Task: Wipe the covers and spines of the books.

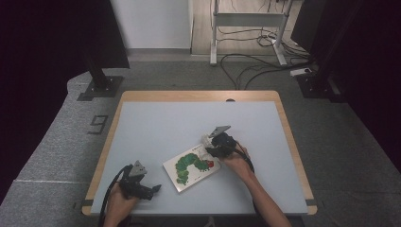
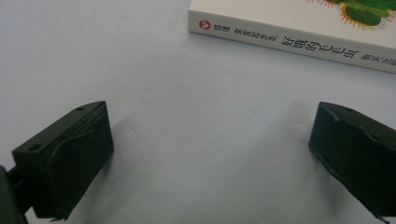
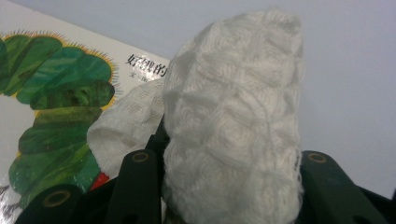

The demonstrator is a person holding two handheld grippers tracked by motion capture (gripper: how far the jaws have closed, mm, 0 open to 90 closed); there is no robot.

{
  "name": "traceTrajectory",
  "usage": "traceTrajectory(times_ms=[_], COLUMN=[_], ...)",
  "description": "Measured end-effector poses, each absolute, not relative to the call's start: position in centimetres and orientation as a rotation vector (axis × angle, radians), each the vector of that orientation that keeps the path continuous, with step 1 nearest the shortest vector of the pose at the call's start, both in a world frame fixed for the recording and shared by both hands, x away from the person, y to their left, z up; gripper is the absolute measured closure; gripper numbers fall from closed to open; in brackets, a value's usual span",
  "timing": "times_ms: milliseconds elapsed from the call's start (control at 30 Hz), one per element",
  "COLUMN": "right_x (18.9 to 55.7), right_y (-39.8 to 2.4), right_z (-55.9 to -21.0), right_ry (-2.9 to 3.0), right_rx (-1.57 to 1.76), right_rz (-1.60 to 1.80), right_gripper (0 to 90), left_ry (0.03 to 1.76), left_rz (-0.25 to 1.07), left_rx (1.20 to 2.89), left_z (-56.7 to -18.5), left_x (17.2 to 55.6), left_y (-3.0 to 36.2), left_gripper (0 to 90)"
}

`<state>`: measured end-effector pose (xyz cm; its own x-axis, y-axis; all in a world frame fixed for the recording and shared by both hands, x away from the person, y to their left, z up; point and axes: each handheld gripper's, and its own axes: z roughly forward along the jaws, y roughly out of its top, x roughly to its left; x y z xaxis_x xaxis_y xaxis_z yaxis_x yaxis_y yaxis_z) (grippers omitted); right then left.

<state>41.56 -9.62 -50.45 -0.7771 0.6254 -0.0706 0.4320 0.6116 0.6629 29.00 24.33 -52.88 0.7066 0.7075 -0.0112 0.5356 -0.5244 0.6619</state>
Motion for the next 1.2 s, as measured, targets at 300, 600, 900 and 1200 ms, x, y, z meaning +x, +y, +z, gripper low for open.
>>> traceTrajectory(times_ms=[300,600,900,1200], right_x=[42.5,43.2,42.9,42.3], right_y=[-8.6,-8.0,-7.3,-6.2], right_z=[-50.3,-50.2,-50.2,-50.2], right_ry=[2.546,2.550,2.560,2.580], right_rx=[0.861,0.861,0.846,0.795], right_rz=[0.911,0.897,0.907,0.928], right_gripper=[57.5,57.6,57.6,57.7], left_ry=[0.942,0.942,0.942,0.942], left_rz=[0.341,0.341,0.342,0.341], left_rx=[2.260,2.259,2.259,2.260], left_z=[-52.9,-52.9,-52.9,-52.9], left_x=[29.0,29.0,29.0,29.0], left_y=[24.3,24.3,24.3,24.3], left_gripper=[0.0,0.0,0.0,0.0])
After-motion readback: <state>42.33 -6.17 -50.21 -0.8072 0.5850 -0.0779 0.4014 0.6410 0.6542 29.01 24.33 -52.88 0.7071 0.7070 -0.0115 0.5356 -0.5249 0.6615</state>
